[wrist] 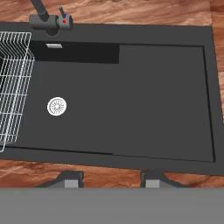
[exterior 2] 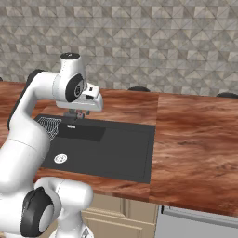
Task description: Soak the sponge with water for a few seconds and then drop it inside the sink.
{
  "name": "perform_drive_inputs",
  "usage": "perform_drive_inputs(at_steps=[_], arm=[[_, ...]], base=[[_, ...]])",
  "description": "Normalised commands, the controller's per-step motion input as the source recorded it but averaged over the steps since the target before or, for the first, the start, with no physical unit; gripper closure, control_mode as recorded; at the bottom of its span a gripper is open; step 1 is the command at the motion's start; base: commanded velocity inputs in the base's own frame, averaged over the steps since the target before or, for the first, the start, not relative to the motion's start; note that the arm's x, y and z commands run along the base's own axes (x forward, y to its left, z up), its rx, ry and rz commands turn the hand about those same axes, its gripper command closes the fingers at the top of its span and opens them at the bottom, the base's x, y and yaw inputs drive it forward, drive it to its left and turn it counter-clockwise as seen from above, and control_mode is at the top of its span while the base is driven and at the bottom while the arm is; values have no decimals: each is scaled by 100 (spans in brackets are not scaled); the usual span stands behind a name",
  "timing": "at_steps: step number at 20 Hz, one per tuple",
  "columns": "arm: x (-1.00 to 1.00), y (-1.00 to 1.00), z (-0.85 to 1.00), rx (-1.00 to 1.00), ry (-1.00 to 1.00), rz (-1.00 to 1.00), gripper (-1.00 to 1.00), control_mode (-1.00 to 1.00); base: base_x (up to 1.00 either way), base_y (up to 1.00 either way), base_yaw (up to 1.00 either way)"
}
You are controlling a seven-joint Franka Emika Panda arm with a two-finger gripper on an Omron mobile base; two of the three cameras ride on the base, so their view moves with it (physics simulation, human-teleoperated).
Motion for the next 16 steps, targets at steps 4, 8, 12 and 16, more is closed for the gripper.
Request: perform_drive_inputs(at_steps=[4, 8, 12, 16], arm=[[0, 5, 0, 0, 0, 0, -100, -100], [0, 9, 0, 0, 0, 0, -100, -100], [0, 6, 0, 0, 0, 0, -100, -100], [0, 2, 0, 0, 0, 0, -100, -100]], base=[[0, 0, 0], [0, 0, 0], [0, 0, 0], [0, 0, 0]])
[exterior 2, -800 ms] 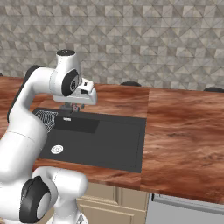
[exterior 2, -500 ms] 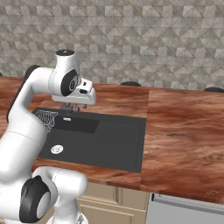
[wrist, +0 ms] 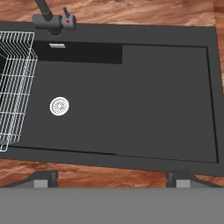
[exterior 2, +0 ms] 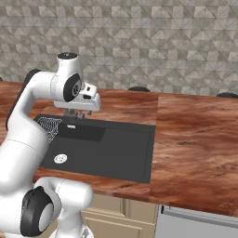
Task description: Soak the sponge with water for a few seconds and then drop it inside the sink.
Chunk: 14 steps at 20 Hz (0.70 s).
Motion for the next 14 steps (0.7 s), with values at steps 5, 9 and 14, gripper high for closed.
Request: perform_drive_inputs(at_steps=[5, 9, 14], arm=[[0, 7, 0, 0, -4, 0, -100, -100], [0, 8, 0, 0, -10, 0, -100, -100], [0, 4, 0, 0, -19, 0, -100, -100]], base=[[0, 0, 0], [0, 0, 0], [0, 0, 0]])
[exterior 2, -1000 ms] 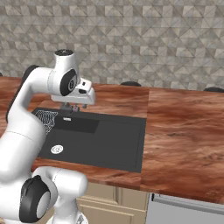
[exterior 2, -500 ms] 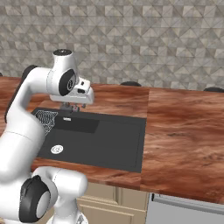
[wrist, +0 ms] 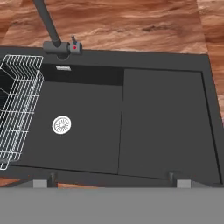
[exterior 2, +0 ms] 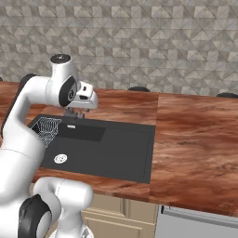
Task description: Soak the sponge with water for a few seconds and then drop it inside the sink.
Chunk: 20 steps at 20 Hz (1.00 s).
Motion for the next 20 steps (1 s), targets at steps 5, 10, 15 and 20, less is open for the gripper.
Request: perform_drive_inputs(at_steps=[5, 10, 15, 20], arm=[[0, 2, 0, 0, -26, 0, -100, -100], [0, 14, 0, 0, -20, -1, -100, -100], [0, 24, 0, 0, -14, -1, -100, -100], [0, 4, 0, 0, -12, 0, -100, -100]], base=[[0, 0, 0], [0, 0, 0], [0, 0, 0], [0, 0, 0]])
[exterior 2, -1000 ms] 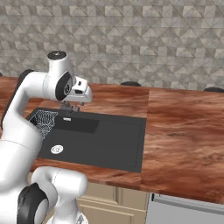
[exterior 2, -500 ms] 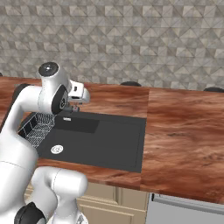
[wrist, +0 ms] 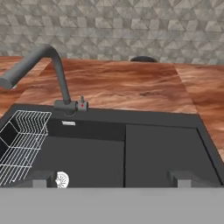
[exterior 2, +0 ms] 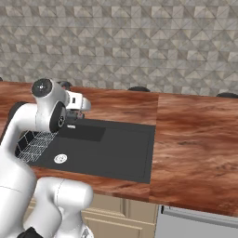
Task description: Soak the sponge with water for a few seconds and then drop it inside the sink.
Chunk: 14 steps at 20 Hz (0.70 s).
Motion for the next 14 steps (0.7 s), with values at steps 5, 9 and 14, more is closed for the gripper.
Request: perform_drive_inputs(at_steps=[5, 9, 14], arm=[[10, 1, -2, 0, -8, 2, -100, -100], [7, 0, -8, 0, -10, 10, -100, -100], [10, 0, -3, 0, -13, 15, -100, -100]], base=[[0, 0, 0], [0, 0, 0], [0, 0, 0]])
